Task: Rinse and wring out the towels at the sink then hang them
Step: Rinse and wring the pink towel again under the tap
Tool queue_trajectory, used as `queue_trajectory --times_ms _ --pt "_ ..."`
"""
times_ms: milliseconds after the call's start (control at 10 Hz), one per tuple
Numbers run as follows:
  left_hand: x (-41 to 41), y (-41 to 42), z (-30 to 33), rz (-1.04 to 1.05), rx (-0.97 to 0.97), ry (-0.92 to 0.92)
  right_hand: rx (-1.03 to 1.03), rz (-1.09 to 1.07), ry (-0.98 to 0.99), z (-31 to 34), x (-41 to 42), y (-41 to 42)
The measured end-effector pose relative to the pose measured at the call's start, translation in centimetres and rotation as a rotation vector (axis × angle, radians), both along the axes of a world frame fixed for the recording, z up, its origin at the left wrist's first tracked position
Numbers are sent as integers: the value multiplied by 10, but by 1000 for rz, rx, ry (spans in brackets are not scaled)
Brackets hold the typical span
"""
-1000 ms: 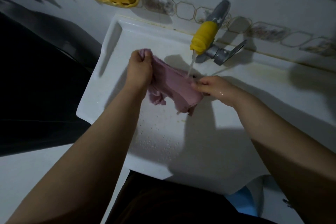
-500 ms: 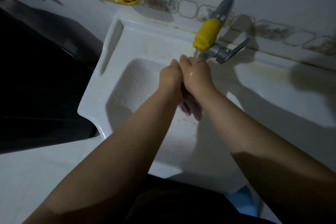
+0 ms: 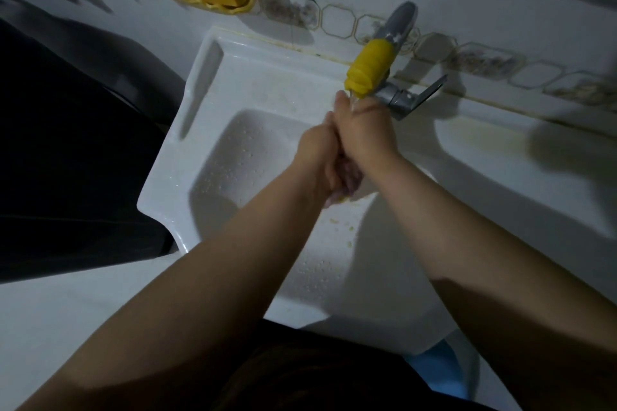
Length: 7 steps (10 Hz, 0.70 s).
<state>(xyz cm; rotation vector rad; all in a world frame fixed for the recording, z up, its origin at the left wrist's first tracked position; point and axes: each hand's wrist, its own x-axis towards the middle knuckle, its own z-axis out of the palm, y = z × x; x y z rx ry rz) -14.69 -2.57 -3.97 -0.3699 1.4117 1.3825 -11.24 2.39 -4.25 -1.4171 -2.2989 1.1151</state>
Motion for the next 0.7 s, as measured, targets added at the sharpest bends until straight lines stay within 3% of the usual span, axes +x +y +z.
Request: queue_trajectory --times_ms 100,200,300,400,500,600,700 --pt "2 0 0 23 -13 13 13 0 20 -1 0 0" --pt "-9 -6 -4 10 92 56 96 121 34 6 3 -23" --pt "-3 -10 6 -38 135 -70 56 81 -38 4 2 -2" --pt "-12 -15 7 -226 160 -24 -90 107 -85 -11 2 29" --pt "-43 -30 1 -648 53 339 -281 213 -88 -22 10 44" --pt "-61 -40 -3 -1226 -67 698 -358 297 -126 -21 23 49" --pt "-75 -38 2 -1450 -144 962 -389 601 -347 -13 35 50"
